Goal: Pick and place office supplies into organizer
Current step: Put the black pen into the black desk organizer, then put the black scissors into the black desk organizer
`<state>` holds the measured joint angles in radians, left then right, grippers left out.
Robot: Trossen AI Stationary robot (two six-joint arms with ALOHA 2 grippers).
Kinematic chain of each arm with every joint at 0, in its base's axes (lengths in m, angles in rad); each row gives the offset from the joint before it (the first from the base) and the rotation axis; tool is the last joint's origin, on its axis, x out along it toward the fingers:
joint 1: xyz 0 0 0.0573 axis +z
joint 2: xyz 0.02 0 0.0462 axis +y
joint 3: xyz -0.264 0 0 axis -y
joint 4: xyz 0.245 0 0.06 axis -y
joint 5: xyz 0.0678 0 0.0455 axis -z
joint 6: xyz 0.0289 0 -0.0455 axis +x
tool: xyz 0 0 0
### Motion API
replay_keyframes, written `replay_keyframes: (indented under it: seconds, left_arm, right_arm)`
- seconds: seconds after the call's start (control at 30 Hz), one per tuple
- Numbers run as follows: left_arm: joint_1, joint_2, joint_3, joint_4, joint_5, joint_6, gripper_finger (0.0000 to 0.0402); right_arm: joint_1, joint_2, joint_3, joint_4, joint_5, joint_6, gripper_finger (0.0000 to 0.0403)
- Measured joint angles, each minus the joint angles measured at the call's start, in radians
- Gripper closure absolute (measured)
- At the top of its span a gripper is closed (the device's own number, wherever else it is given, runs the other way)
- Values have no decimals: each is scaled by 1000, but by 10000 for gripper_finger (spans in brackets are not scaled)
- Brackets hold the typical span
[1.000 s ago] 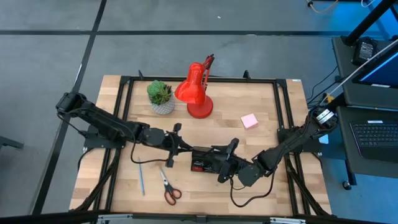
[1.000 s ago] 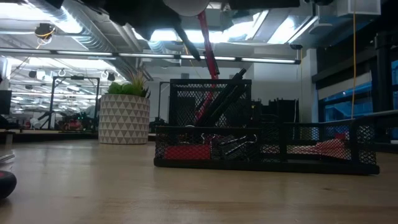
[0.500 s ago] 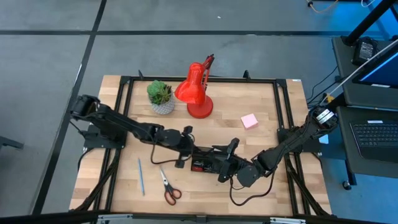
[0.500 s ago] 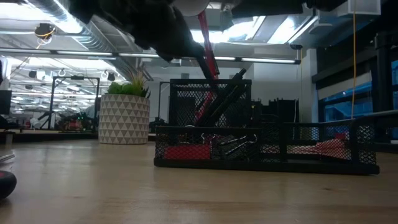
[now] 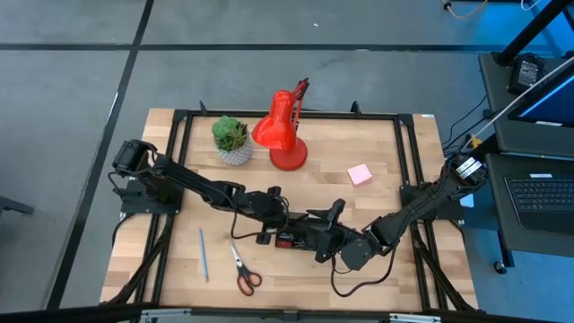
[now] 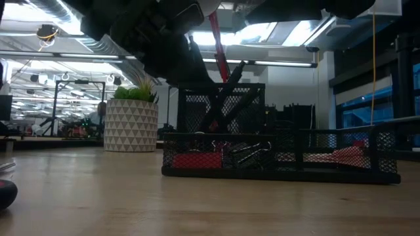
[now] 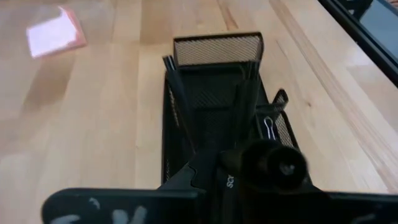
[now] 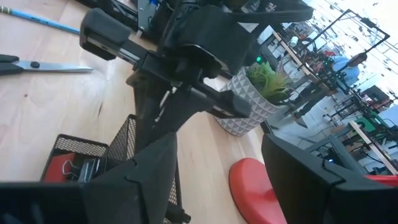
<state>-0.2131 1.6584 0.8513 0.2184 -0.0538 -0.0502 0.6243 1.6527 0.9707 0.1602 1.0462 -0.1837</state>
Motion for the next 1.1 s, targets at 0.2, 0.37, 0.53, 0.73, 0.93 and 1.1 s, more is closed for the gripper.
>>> replay_keyframes:
  seconds: [0.2,0.37,0.53,0.73,0.93,1.1]
  left_arm:
    - [0,8,0,3,4,0,358]
    - [0,8,0,4,2,0,341]
    - [0,8,-1,9,1,0,328]
    - [0,8,-1,10,0,1,316]
    - [0,1,-1,12,-1,1,309]
    - [-1,-40,-2,9,1,13,309]
  right_arm:
    - [0,0,0,-10,0,0,166]
    - [0,0,0,-10,0,0,166]
    - [0,0,0,-16,0,5,166]
    - [0,0,0,-36,-1,26,166]
    - [0,0,0,-36,0,26,167]
    - [0,0,0,-36,-1,25,167]
